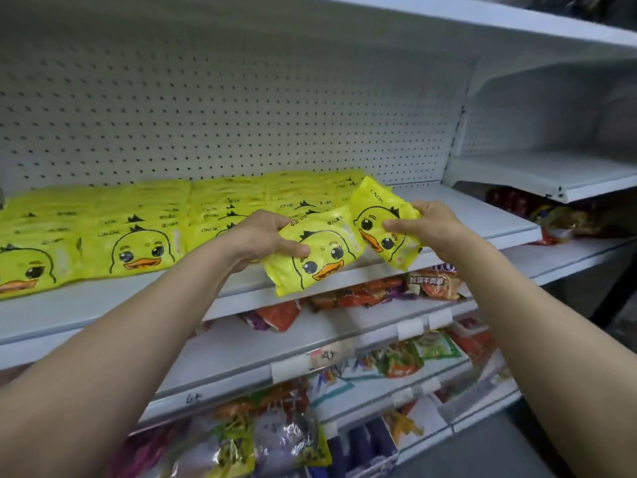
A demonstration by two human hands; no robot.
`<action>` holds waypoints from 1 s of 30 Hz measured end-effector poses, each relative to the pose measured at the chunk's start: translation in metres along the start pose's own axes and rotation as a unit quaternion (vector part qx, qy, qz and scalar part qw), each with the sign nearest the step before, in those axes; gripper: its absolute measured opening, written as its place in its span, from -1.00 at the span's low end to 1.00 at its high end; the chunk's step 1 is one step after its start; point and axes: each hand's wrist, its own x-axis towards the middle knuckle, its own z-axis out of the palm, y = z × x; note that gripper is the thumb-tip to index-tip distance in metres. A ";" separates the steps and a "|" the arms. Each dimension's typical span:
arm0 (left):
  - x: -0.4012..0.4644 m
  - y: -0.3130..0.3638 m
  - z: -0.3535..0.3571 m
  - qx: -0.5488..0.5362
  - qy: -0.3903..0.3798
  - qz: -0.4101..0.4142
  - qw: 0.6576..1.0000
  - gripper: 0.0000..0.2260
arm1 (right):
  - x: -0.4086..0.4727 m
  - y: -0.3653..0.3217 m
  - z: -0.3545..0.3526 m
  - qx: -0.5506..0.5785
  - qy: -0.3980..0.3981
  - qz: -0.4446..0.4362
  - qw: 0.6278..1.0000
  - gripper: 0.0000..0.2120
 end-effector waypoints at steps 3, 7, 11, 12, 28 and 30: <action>0.017 0.005 0.005 0.042 0.005 -0.004 0.999 -0.23 | 0.032 0.005 -0.024 -0.061 -0.021 -0.009 0.998 -0.73; 0.041 0.016 0.018 0.089 -0.022 -0.017 0.996 -0.40 | 0.079 0.018 -0.050 -0.144 -0.073 -0.020 0.987 -0.28; 0.065 0.028 0.037 0.122 -0.041 -0.037 0.991 -0.34 | 0.116 0.030 -0.069 -0.207 -0.127 -0.033 0.970 -0.54; 0.070 0.030 0.042 0.132 -0.046 -0.040 0.989 -0.30 | 0.126 0.034 -0.072 -0.214 -0.142 -0.040 0.966 -0.55; 0.094 0.036 0.081 0.112 0.029 -0.093 0.989 -0.29 | 0.207 0.051 -0.043 -0.309 -0.204 -0.199 0.908 -0.34; 0.095 0.039 0.083 0.110 0.030 -0.090 0.989 -0.40 | 0.207 0.052 -0.043 -0.315 -0.198 -0.225 0.901 -0.36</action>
